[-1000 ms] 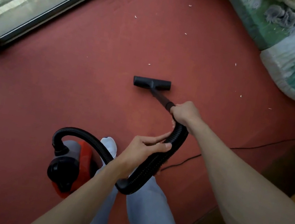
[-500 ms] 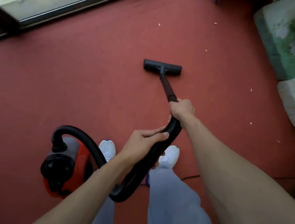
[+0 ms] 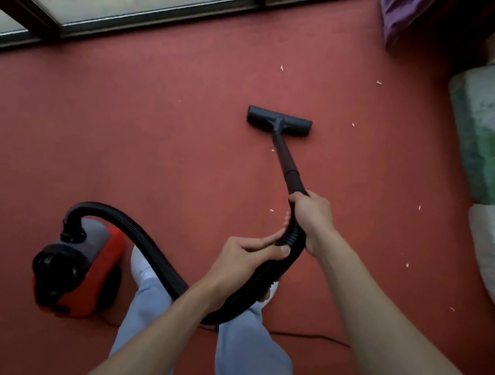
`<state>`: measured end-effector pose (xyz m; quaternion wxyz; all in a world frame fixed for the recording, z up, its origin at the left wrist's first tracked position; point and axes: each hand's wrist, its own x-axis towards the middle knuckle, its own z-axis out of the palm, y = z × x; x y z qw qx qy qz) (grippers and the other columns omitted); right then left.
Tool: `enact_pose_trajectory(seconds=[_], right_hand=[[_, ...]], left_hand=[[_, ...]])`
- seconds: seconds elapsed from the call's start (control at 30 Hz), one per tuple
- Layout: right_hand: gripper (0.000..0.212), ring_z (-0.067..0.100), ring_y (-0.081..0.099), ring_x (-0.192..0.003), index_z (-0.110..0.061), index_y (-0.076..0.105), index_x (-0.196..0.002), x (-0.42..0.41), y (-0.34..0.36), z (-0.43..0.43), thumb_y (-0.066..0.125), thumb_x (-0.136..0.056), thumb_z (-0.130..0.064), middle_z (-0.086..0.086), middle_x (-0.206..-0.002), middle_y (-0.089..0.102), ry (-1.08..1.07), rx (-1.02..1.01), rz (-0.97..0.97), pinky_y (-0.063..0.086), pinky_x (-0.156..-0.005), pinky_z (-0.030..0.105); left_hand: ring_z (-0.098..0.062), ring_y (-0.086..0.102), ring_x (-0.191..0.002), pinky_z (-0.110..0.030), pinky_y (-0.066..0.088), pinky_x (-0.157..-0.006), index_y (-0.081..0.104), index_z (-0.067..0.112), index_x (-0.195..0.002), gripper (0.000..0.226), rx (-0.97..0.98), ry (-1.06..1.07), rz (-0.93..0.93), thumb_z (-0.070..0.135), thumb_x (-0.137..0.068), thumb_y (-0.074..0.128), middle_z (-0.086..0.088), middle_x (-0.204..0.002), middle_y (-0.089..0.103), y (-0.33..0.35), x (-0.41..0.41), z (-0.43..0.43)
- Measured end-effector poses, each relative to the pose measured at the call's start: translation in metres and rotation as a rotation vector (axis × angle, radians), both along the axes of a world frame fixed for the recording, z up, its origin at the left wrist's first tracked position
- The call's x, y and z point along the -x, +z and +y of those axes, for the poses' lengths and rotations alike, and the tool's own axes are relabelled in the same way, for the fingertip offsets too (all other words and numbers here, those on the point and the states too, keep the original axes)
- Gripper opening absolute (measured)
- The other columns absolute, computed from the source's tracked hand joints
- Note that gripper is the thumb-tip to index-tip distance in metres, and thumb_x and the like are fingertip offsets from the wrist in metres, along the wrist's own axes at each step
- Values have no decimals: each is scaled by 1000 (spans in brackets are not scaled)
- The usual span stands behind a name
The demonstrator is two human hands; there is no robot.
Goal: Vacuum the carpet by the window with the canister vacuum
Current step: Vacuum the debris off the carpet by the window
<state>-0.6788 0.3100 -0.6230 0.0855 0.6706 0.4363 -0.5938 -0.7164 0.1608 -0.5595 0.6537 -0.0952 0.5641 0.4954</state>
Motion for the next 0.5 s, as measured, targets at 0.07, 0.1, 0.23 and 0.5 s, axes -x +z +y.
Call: enact_pose_trajectory(seconds=[0.07,0.1,0.23,0.5], right_hand=[[14,23,52,-45,-12,61,-91,4,-3,6,48,-88,-11,9,-57,56,40,-42,-24,48,-54,33],[14,23,54,-48,-15,61,-89,9,-6,10,48,-87,-13,8,-59,58,75,-66,-40,50,-55,35],[12,25,57,-54,-19,59,-83,36,-15,30,47,-84,-16,6,-62,60,217,-146,-78,56,-63,41],[21,27,61,-55,-10,63,-96,134,-39,102,50,-81,-17,9,-67,64,398,-182,-148,55,-59,36]], left_hand=[[-30,53,-61,-31,49,-50,76,35,-113,27,-7,16,2,25,-88,73,-22,-77,64,1,1,7],[-29,54,-59,-31,49,-50,75,35,-114,27,-9,29,8,25,-88,72,-21,-75,64,0,1,11],[-25,52,-52,-30,47,-50,73,35,-118,28,-13,126,30,26,-92,68,-15,-68,60,-11,10,30],[-24,51,-49,-29,48,-48,72,32,-120,30,-32,270,-2,29,-90,69,-17,-70,60,-37,76,99]])
